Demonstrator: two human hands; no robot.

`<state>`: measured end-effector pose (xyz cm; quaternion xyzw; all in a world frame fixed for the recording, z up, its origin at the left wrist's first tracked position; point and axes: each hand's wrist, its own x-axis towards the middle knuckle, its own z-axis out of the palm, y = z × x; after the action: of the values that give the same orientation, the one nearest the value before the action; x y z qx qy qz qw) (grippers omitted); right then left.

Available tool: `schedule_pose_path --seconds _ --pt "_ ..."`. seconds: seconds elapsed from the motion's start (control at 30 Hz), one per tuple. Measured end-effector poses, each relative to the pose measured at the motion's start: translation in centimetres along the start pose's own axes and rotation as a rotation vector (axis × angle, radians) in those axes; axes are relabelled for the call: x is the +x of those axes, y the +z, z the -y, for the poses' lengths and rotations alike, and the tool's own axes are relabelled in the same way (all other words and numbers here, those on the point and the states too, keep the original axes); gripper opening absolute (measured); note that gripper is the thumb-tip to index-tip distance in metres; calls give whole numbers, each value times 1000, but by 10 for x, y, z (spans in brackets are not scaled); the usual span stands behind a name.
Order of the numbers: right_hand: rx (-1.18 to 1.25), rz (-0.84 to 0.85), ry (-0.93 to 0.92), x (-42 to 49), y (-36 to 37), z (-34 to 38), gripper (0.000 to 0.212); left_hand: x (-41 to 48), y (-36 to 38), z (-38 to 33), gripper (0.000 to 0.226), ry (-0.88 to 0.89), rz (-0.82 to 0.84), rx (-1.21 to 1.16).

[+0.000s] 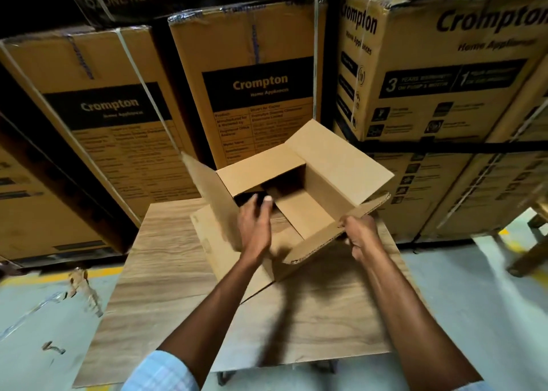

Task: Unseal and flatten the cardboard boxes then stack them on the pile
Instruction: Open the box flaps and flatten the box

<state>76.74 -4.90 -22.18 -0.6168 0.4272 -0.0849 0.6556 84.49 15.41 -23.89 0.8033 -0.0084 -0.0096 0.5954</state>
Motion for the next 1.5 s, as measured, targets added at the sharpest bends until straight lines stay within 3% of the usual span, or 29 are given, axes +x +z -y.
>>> schedule_pose_path --seconds 0.07,0.13,0.23,0.37,0.47,0.57,0.67,0.77,0.83,1.03,1.17,1.23,1.33,1.5 --pt "-16 40 -11 13 -17 -1 11 14 -7 1 68 -203 -155 139" --pt "-88 65 -14 24 -31 -1 12 26 -16 7 68 -261 -110 461" --pt "-161 82 -5 36 -51 1 13 46 -27 23 79 -171 65 798" --pt "-228 96 -34 47 -79 7 17 77 -27 33 119 -128 180 984" --pt "-268 136 -52 34 -92 15 17 105 -24 46 132 -80 219 1122" --pt "-267 176 -65 21 -97 20 21 124 -24 73 121 -18 210 1171" --pt "-206 138 -53 25 -88 18 27 125 -22 98 88 73 101 1250" --pt "-176 10 -83 23 -64 22 32 118 -22 82 42 215 -14 1114" --pt "-187 -90 -158 18 -51 30 29 117 -38 46 23 286 -49 955" --pt "-289 -312 -565 6 -36 73 29 101 -105 -32 32 368 -303 659" --pt "-297 -313 -784 -9 -44 90 33 49 -127 -43 18 464 -456 484" --pt "-289 -282 -782 -7 -50 75 42 22 -124 -33 14 418 -431 454" --pt "-241 -210 -684 -15 -58 33 49 -22 -111 -3 40 239 -337 407" --pt "-332 -162 -595 -39 -58 -25 41 -67 -101 22 45 -16 -251 436"
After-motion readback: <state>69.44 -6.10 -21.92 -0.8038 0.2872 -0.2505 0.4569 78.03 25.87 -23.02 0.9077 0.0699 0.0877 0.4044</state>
